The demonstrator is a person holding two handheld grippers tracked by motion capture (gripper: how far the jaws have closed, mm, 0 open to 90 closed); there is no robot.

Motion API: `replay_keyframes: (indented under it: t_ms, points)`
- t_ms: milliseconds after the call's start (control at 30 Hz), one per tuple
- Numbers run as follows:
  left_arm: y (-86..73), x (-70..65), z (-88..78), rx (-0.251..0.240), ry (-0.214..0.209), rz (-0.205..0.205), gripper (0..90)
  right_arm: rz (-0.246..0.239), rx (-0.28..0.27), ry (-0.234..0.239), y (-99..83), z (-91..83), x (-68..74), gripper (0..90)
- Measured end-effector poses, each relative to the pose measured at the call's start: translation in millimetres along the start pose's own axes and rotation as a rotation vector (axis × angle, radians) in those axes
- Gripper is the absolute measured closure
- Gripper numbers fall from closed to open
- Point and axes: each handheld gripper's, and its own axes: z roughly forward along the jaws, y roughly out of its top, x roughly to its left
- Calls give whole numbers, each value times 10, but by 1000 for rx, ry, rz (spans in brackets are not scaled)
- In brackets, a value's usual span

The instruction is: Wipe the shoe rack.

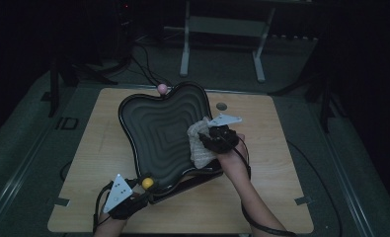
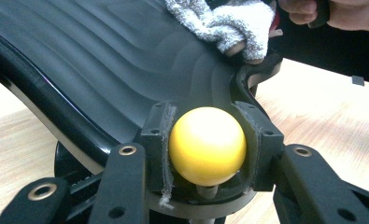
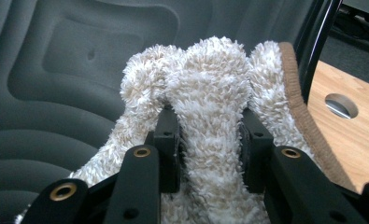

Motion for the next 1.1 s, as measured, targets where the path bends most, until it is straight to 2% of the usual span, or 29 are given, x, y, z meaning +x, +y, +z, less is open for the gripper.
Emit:
replay_keyframes:
  t_ms: [100, 233, 367, 467, 567, 633, 767, 900, 1033, 1100]
  points:
    - [0, -1, -1, 2, 1, 1, 592, 2, -14, -3, -37, -3, 39, 669]
    - [0, 0, 0, 2, 1, 1, 592, -35, -22, -6, -90, -13, 138, 668]
    - [-1, 2, -1, 1, 0, 3, 592, -39, -35, -7, -118, -21, 161, 665]
    - [-2, 1, -1, 1, 0, 3, 592, -30, -39, 0, -110, -24, 151, 662]
    - [-3, 6, -3, 0, -3, 4, 592, 4, -61, 36, -84, -31, 102, 661]
    - [-5, 5, -3, -1, -2, 4, 592, 8, -73, 41, -47, -31, 82, 662]
    - [-6, 8, -3, -2, -4, 4, 592, 1, -92, 36, 81, -71, 78, 662]
    - [-6, 4, -3, -2, -2, 4, 592, 14, -128, 38, 320, -102, 45, 662]
    - [-7, 6, -2, -3, -3, 4, 592, 21, -149, 25, 558, -25, 29, 662]
    - [-5, 10, -3, -1, -5, 6, 592, 24, -152, 33, 670, 30, 30, 661]
